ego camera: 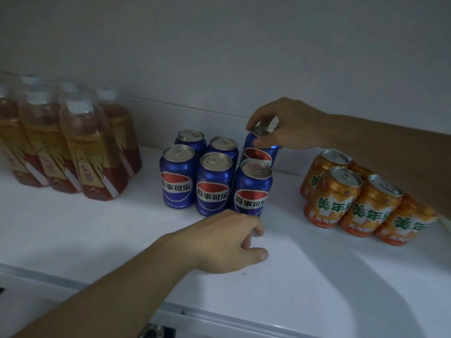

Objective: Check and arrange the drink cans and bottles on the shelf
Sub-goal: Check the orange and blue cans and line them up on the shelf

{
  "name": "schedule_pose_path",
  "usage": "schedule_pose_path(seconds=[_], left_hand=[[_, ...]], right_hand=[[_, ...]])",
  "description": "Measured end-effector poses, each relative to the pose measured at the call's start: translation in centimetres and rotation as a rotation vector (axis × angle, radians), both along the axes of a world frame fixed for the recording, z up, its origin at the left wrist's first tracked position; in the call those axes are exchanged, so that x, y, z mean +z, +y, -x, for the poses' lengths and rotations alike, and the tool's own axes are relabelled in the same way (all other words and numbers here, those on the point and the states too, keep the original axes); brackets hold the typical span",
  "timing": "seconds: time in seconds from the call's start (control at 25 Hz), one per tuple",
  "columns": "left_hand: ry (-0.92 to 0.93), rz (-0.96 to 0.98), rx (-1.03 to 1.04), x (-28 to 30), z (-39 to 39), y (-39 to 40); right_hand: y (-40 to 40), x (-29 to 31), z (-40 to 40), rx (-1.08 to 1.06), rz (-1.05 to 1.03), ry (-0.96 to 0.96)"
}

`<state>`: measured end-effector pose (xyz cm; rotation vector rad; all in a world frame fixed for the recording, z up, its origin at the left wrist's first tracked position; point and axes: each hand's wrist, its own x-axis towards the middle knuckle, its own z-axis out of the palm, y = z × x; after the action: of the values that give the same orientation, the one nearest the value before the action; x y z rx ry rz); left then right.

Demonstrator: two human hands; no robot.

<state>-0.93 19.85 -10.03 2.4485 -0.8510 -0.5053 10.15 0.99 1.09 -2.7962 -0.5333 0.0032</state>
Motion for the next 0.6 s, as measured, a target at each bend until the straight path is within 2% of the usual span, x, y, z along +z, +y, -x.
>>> schedule_pose_path(seconds=[0.6], left_hand=[[0.019, 0.036, -0.009, -0.2, -0.7, -0.2]], right_hand=[[1.0, -1.6, -0.9, 0.014, -0.012, 0.156]])
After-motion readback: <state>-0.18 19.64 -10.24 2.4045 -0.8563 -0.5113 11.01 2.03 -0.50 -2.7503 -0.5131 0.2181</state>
